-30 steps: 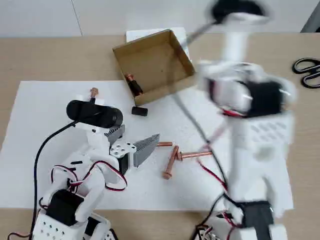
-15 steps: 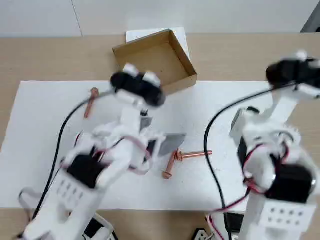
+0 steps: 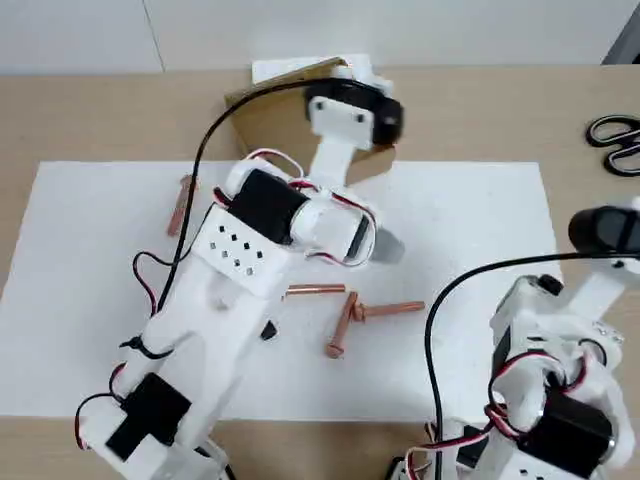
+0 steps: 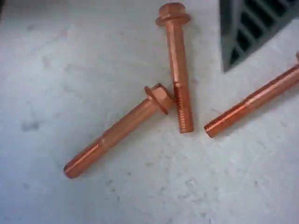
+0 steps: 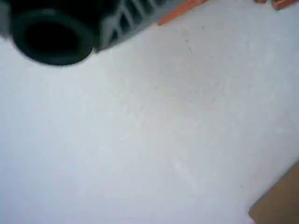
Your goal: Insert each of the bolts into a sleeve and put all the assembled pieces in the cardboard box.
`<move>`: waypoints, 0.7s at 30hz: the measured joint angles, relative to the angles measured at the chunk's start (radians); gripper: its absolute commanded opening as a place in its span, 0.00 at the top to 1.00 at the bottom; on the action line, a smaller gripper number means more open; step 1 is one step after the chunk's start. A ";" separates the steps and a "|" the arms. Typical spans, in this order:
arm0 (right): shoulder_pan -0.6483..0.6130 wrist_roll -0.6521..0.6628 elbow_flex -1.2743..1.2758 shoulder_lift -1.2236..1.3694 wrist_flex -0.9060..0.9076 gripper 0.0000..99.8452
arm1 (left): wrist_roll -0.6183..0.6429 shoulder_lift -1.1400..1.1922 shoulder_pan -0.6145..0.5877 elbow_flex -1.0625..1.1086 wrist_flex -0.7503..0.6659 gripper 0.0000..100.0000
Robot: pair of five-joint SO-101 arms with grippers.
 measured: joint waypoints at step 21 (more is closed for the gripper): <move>0.003 0.002 0.232 -0.187 0.000 1.00 | -0.921 0.184 0.031 0.218 -0.130 0.69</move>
